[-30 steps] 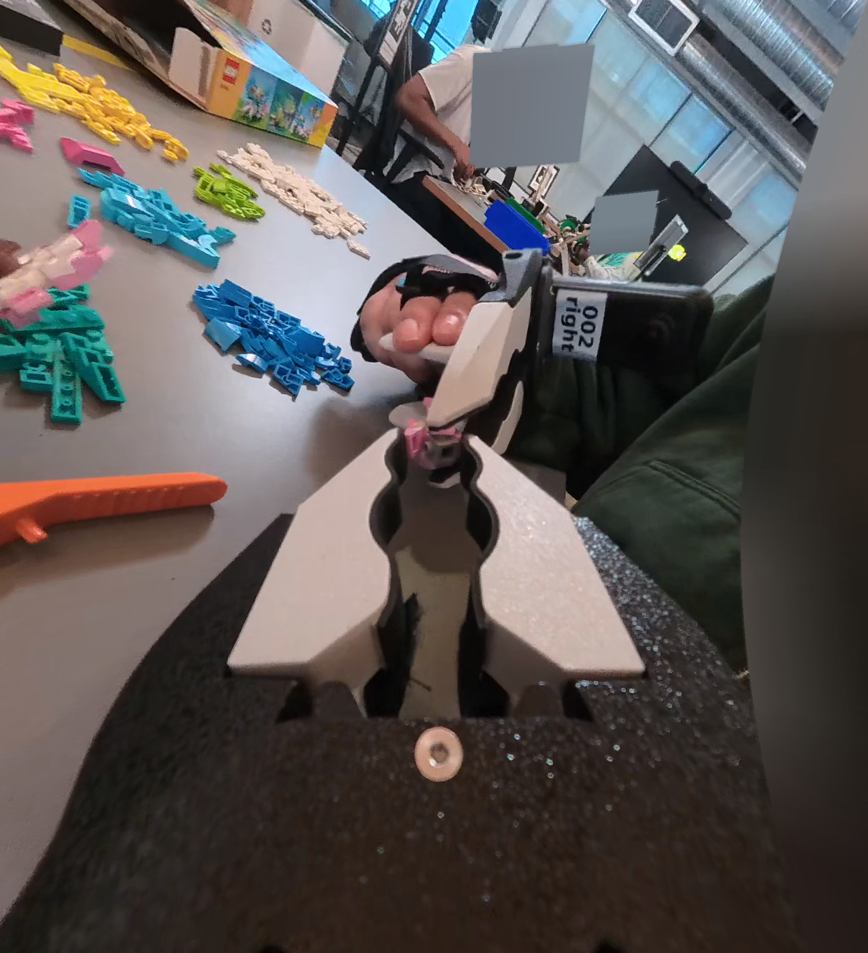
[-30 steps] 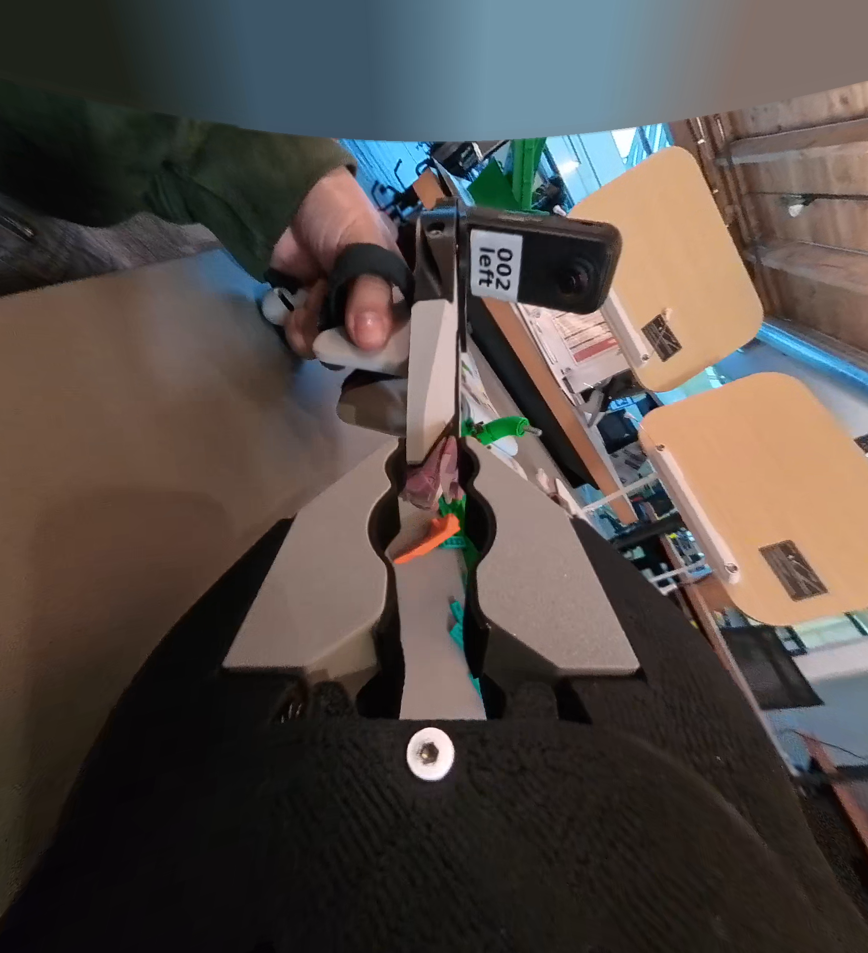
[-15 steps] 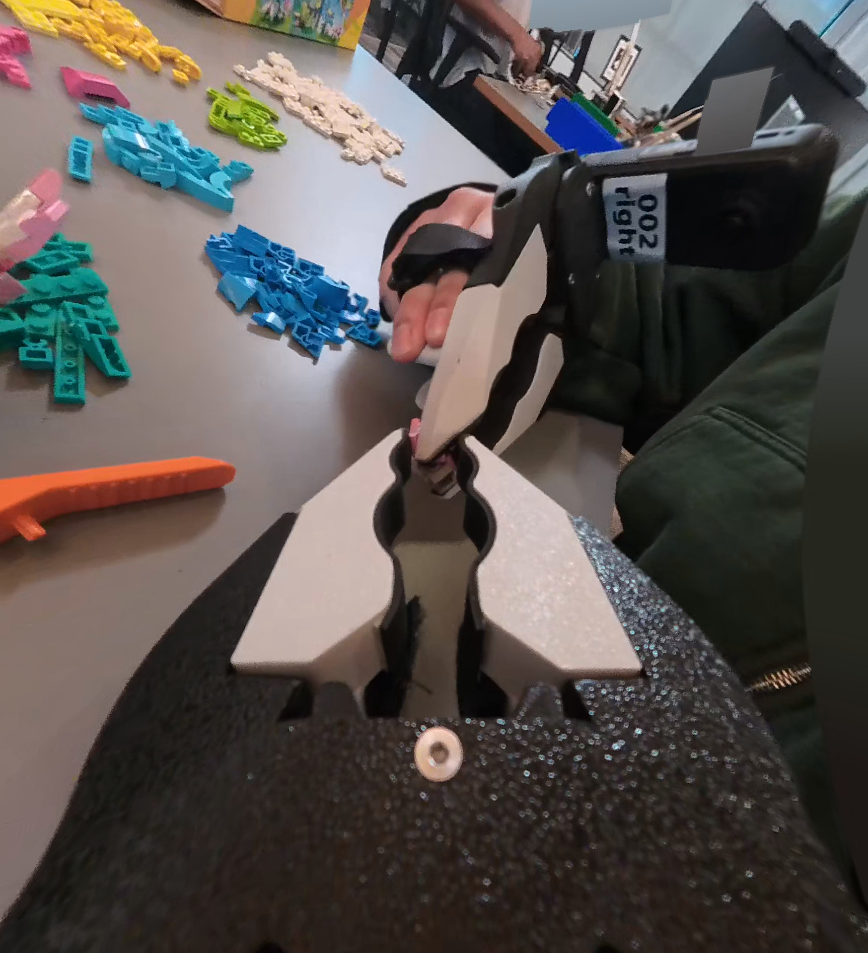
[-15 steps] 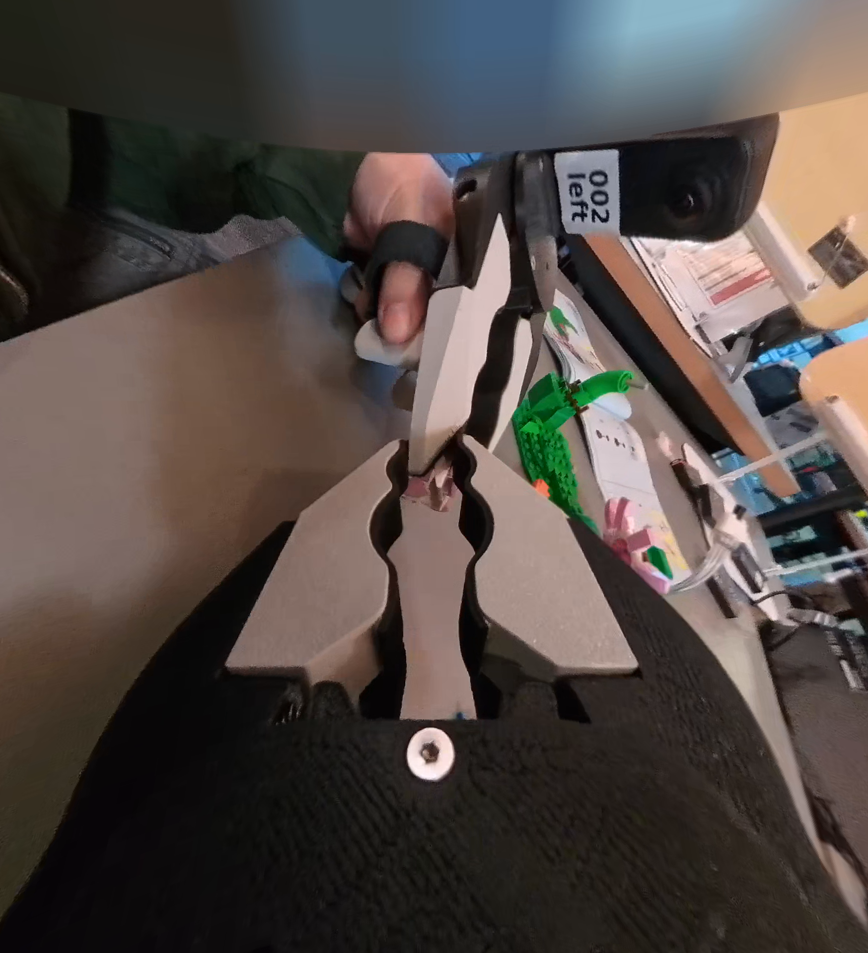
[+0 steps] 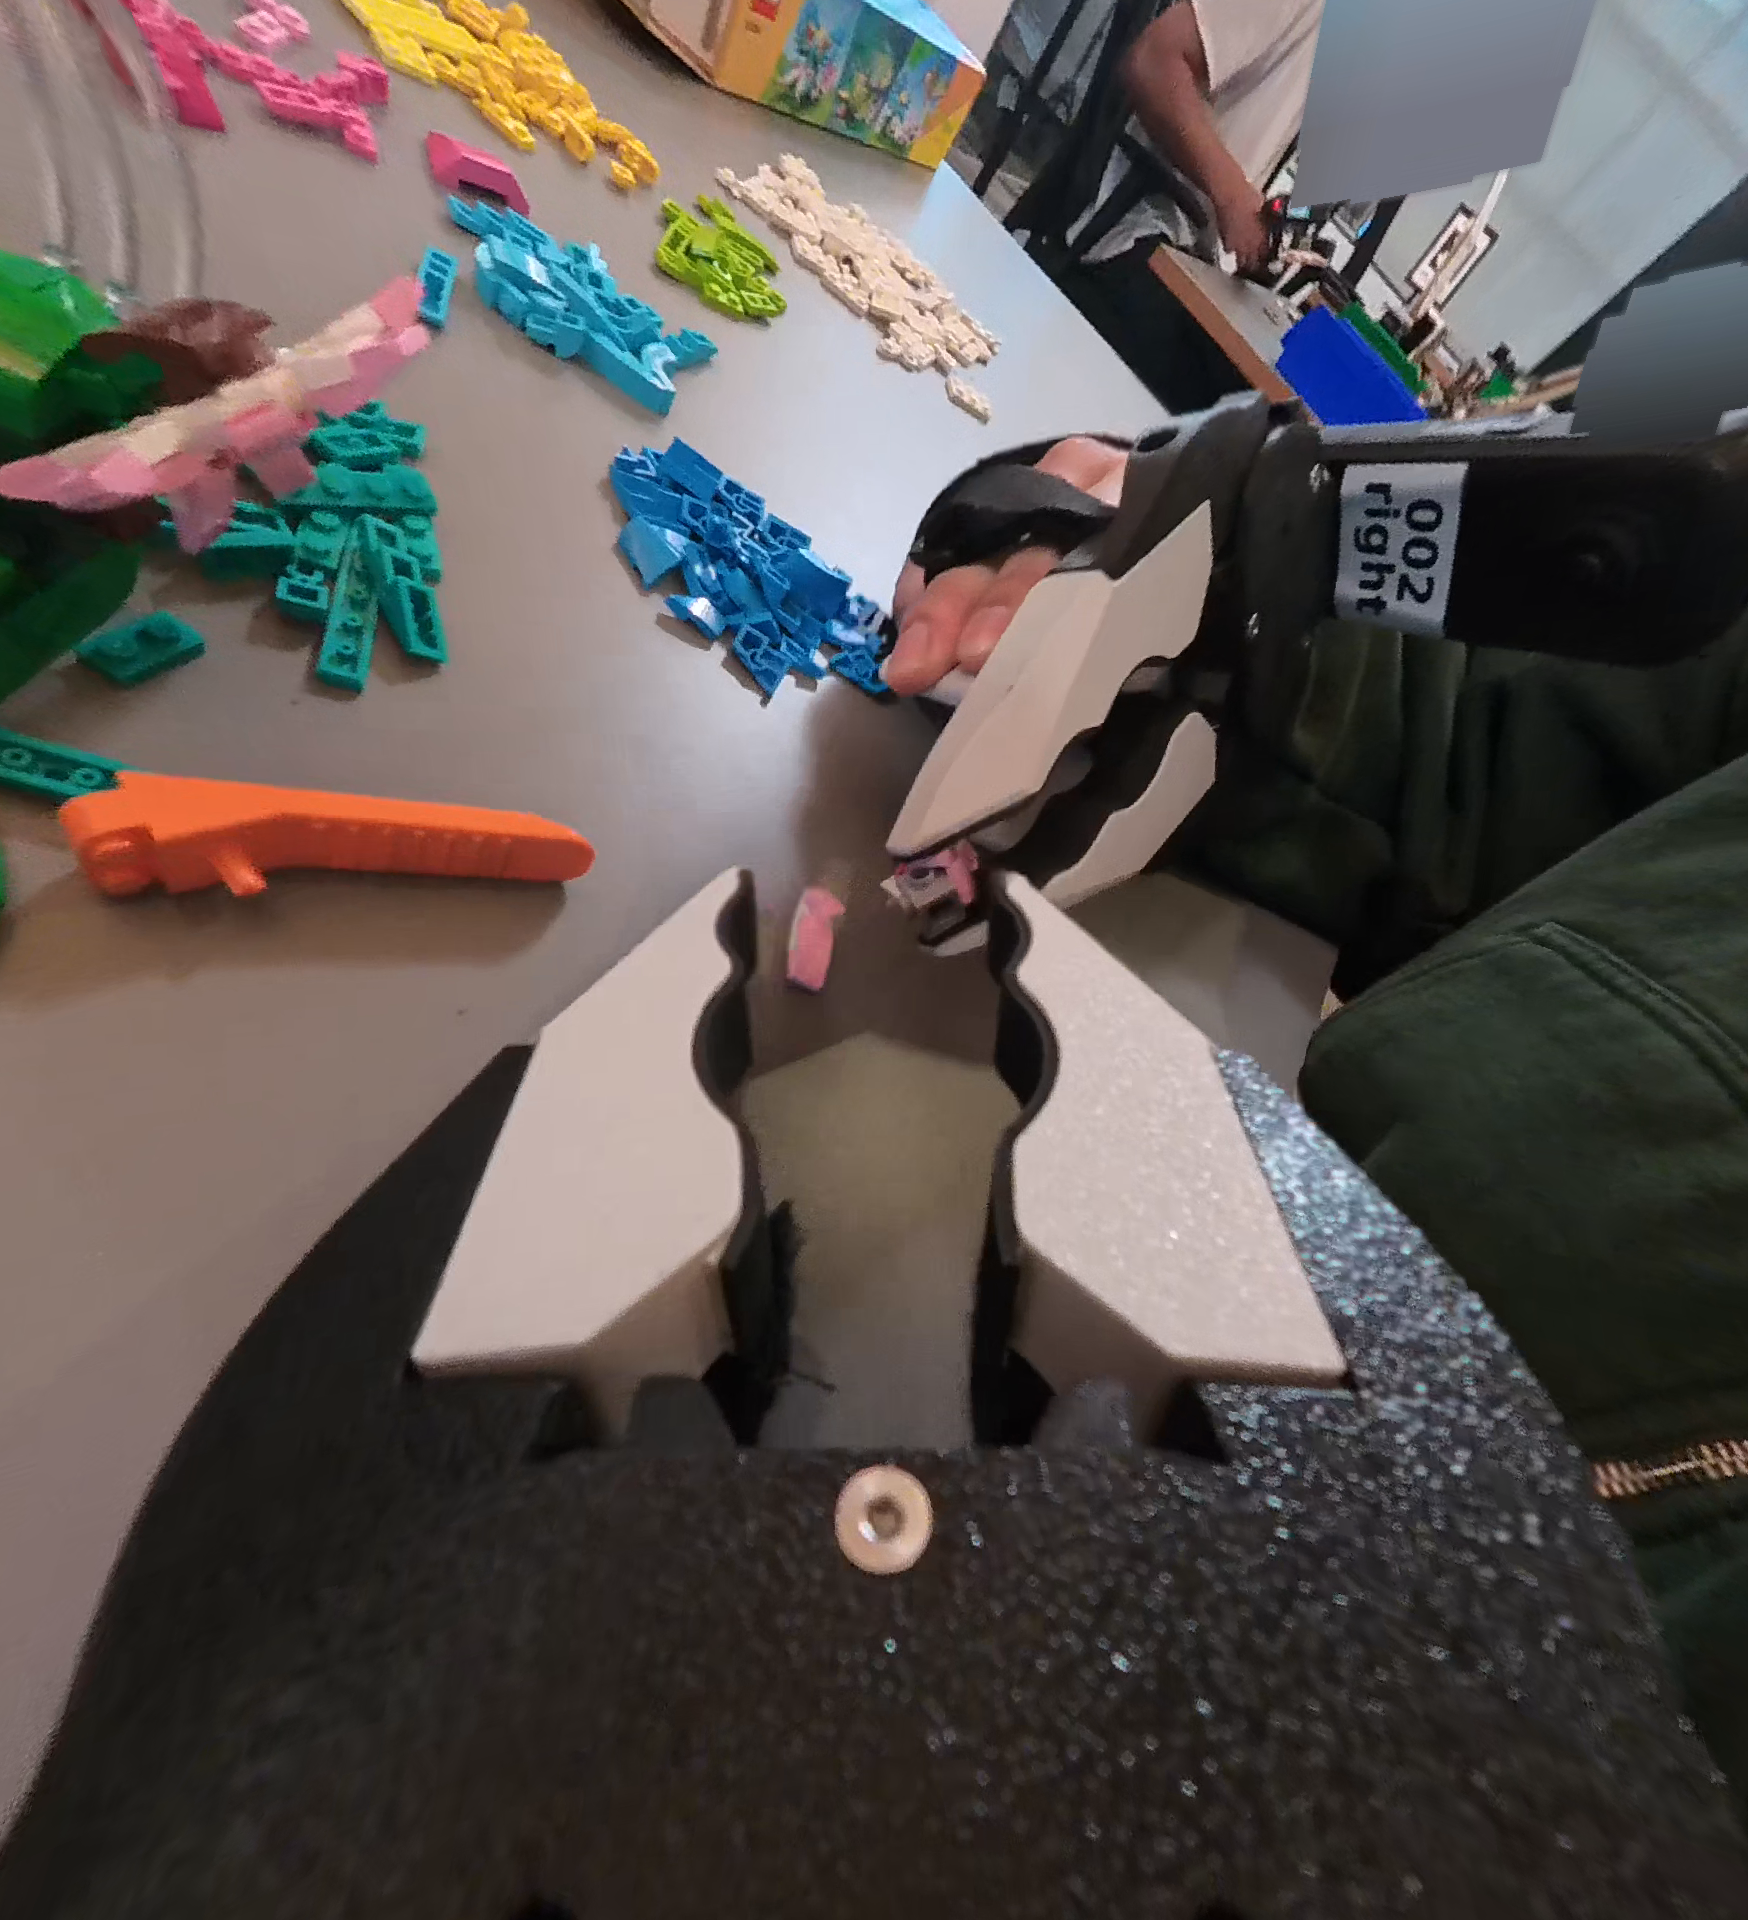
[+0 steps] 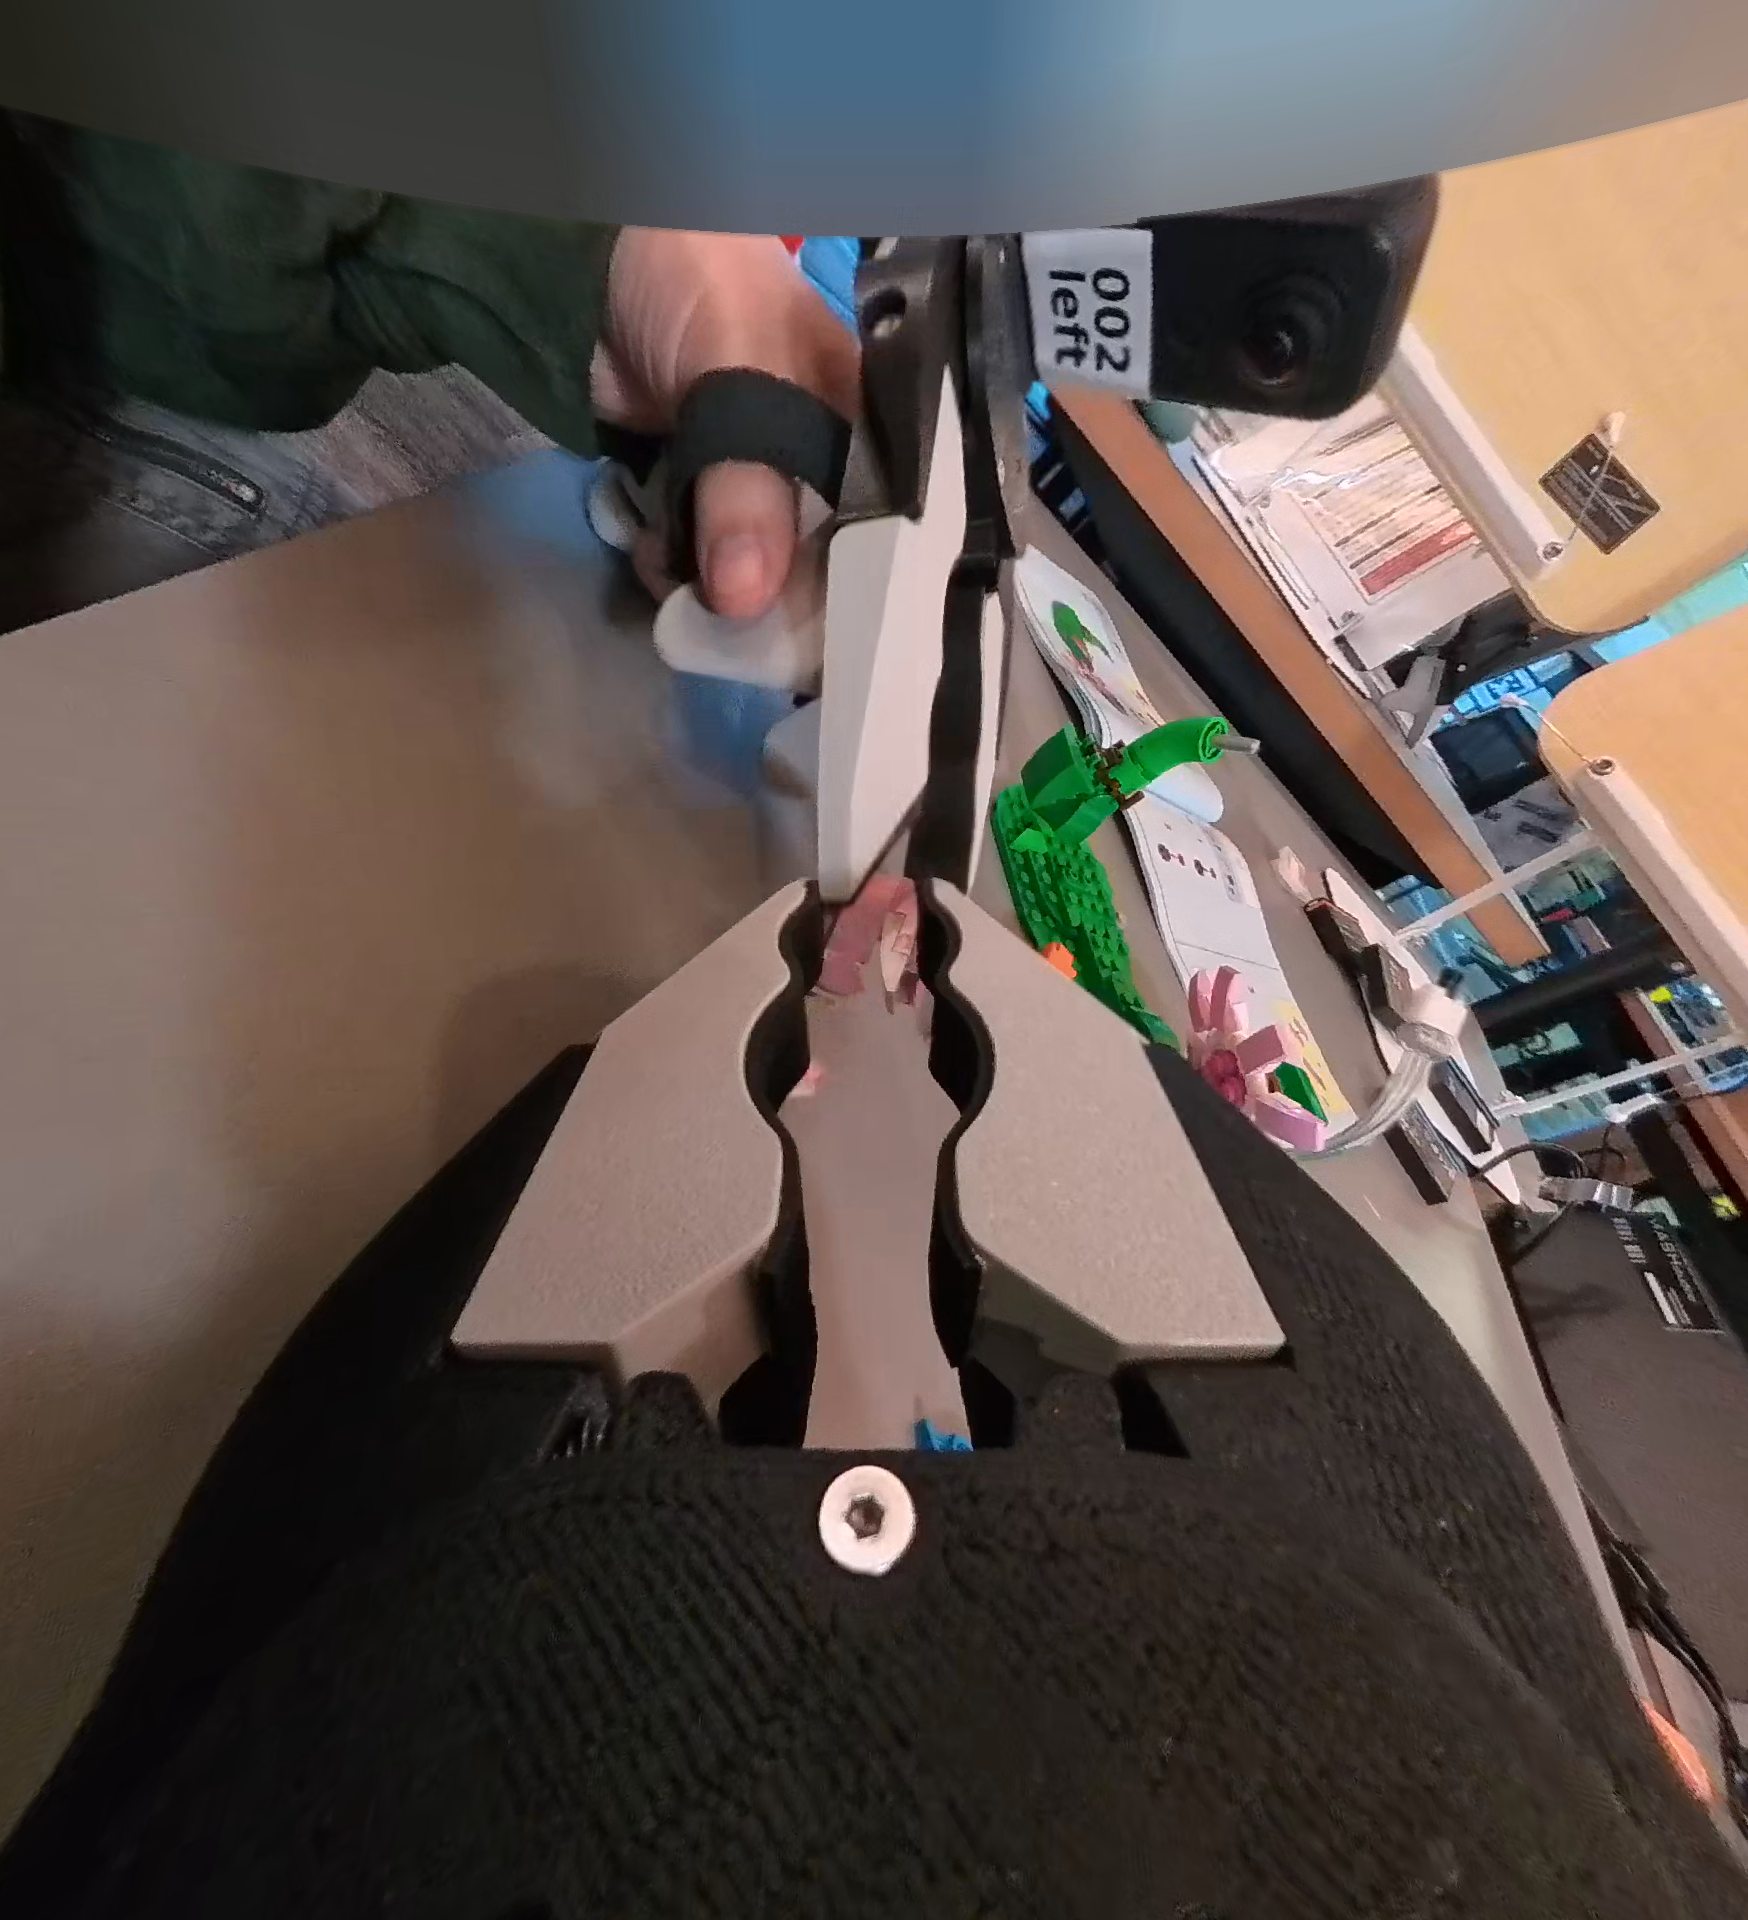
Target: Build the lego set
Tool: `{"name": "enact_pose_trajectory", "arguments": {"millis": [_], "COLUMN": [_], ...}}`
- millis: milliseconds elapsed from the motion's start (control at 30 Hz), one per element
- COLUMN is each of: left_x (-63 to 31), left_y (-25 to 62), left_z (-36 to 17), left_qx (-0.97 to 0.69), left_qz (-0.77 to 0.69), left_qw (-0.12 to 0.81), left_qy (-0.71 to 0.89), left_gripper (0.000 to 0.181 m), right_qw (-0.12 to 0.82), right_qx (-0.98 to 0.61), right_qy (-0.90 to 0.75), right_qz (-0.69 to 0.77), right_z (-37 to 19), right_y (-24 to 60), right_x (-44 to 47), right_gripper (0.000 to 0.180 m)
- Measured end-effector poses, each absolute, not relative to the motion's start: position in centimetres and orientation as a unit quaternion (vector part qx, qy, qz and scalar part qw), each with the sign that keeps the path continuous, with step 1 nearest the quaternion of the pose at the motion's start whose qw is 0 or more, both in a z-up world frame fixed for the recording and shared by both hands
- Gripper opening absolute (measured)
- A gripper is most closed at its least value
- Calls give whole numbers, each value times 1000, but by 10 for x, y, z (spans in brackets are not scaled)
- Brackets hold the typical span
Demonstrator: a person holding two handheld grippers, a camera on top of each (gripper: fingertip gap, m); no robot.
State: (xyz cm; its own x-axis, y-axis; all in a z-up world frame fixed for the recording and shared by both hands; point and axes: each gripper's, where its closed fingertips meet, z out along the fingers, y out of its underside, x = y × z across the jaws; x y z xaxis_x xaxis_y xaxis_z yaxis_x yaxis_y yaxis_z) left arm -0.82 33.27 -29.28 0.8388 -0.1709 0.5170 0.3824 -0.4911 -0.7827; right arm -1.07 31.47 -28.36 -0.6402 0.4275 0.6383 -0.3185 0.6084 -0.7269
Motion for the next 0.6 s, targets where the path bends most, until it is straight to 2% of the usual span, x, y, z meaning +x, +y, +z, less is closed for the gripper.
{"name": "enact_pose_trajectory", "arguments": {"millis": [67, 167, 433, 600], "left_x": [-9, -10, -1, -2], "left_y": [330, 330, 346, 351], "left_z": [-286, -271, -248, -245], "left_qx": [-803, -768, -700, -699], "left_qz": [-292, -323, -360, -305], "left_qw": [514, 546, 606, 638], "left_qy": [-73, -91, -118, -108], "left_gripper": [54, 53, 30, 18], "right_qw": [432, 442, 510, 535], "right_qx": [-46, -65, -65, -55], "right_qy": [-783, -764, -714, -704], "right_qz": [445, 465, 476, 463], "right_z": [-280, -270, -244, -239], "right_y": [319, 325, 332, 332], "right_x": [-14, -17, -17, -16], "right_gripper": [16, 16, 16, 16]}}
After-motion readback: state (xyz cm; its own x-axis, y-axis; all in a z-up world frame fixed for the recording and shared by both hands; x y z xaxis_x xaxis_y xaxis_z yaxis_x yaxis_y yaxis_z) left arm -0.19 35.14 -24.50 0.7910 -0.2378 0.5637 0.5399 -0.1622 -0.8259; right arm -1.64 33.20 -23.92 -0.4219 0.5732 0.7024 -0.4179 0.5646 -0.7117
